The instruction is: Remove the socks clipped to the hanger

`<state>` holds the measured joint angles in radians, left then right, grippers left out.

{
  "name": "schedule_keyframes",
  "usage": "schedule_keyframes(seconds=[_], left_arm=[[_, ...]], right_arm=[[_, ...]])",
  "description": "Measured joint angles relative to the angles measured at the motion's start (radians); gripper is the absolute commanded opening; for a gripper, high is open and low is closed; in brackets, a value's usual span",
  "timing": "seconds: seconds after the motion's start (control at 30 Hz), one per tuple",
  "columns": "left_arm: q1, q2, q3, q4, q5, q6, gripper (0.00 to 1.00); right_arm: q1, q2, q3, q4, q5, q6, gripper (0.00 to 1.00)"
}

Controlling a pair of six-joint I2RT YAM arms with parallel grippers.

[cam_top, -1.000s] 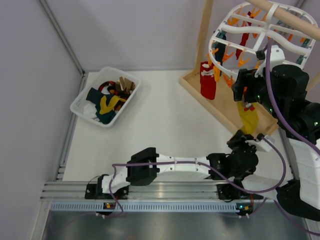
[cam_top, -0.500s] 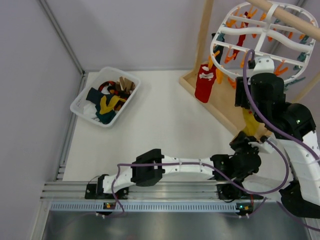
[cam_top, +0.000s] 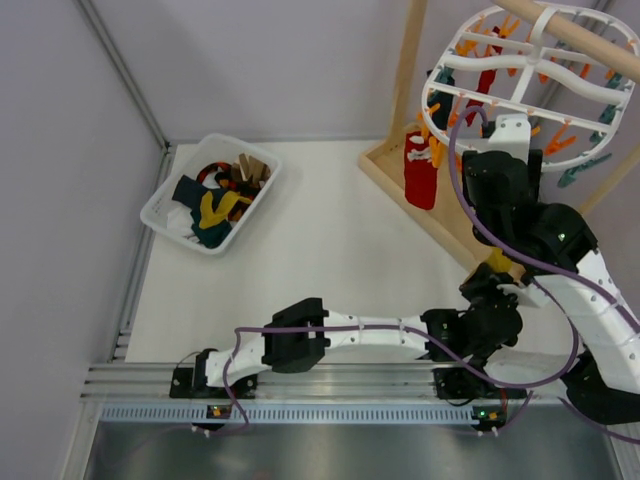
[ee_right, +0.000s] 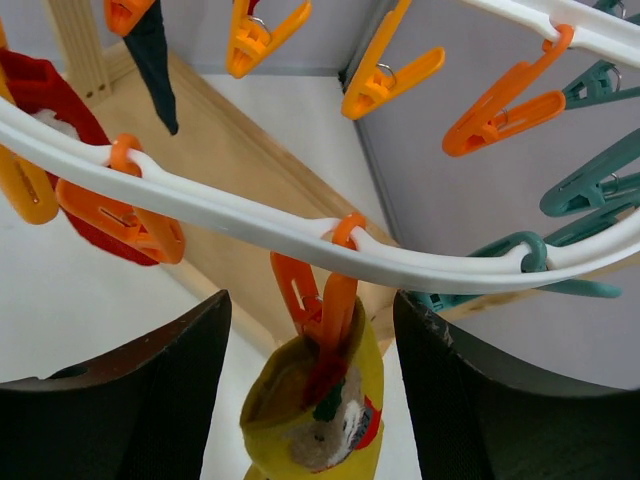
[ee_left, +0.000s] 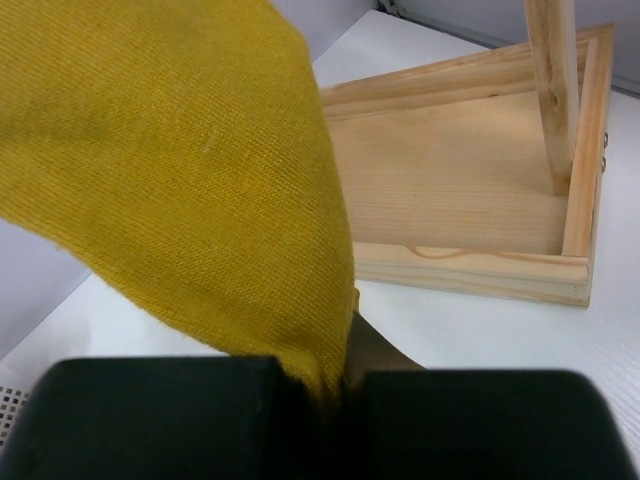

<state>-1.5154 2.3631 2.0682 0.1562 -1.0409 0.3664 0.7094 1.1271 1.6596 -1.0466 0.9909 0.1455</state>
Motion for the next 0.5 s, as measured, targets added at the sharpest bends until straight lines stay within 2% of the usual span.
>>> schedule_keyframes(seconds=[0.3,0.5], left_arm=[[-0.004,0.0,0.0,0.0,0.012,-0.005,0.0],[-0.007,0.0,0.0,0.0,0.031,-0.013,0.0]], right_arm=[[0.002,-0.01,-0.146,0.182,0.119,-0.086,0.59],[0.002,-0.021,-0.186,0.295,0.181,-0.174,0.58]])
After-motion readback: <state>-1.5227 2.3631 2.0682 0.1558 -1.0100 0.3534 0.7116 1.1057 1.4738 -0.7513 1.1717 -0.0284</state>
